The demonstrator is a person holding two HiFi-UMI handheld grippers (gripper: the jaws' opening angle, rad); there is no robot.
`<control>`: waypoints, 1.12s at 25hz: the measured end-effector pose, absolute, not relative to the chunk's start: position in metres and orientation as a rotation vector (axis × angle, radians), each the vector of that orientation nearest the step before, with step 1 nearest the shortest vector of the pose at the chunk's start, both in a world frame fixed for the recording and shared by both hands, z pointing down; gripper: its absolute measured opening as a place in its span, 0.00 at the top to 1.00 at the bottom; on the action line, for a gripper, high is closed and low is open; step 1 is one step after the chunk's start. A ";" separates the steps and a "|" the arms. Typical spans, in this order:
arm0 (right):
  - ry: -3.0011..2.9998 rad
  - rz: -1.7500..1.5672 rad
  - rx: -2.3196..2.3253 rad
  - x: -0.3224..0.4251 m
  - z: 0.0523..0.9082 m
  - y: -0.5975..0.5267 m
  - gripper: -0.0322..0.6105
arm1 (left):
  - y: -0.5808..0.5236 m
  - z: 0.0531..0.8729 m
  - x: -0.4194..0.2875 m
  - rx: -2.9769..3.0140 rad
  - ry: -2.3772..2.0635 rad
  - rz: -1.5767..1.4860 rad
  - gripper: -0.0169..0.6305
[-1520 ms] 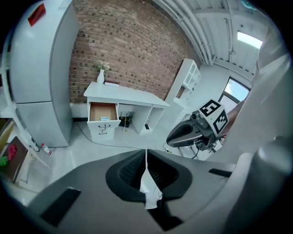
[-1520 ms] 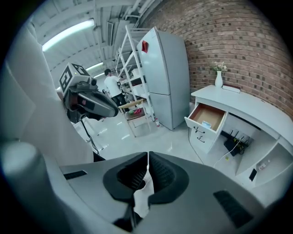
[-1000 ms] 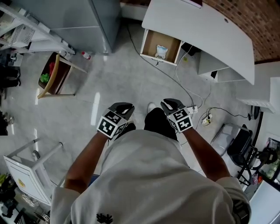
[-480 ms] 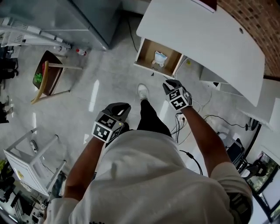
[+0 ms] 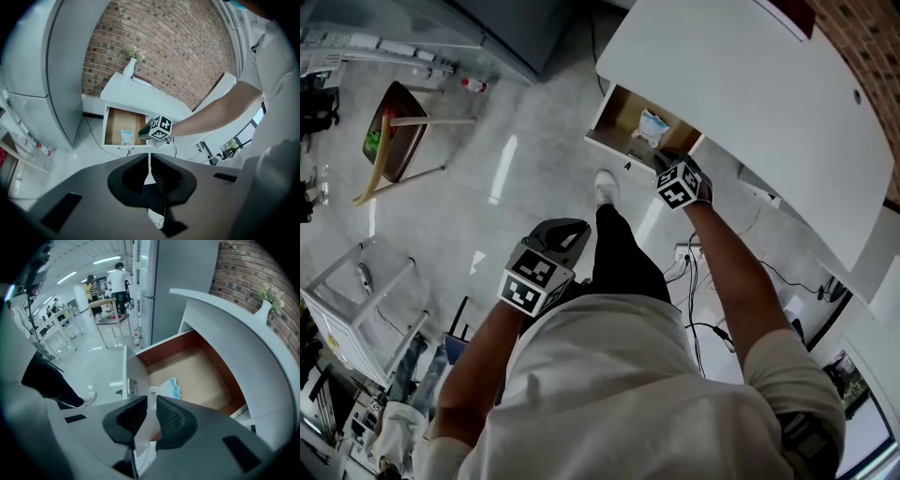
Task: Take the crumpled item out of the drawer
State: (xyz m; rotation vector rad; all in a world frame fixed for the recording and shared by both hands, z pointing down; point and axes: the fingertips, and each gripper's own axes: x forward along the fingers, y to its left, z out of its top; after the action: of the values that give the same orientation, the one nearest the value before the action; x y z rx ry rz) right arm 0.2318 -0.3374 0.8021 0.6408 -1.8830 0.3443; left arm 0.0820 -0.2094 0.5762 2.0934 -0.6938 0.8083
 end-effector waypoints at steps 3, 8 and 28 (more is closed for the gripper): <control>-1.865 0.340 0.616 0.234 0.834 -0.355 0.82 | -0.220 0.593 0.086 2.071 -0.695 0.821 0.93; -1.836 0.330 0.577 0.234 0.877 -0.366 0.82 | -0.227 0.607 0.085 2.029 -0.720 0.790 0.93; -1.746 0.242 0.471 0.230 0.965 -0.395 0.83 | -0.223 0.646 0.069 1.956 -0.766 0.763 0.93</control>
State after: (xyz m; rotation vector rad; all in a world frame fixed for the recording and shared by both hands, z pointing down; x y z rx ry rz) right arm 0.2305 -0.3951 0.9646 0.4711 -1.7456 0.2418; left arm 0.0693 -0.2225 0.6464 1.9563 -0.7664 0.7634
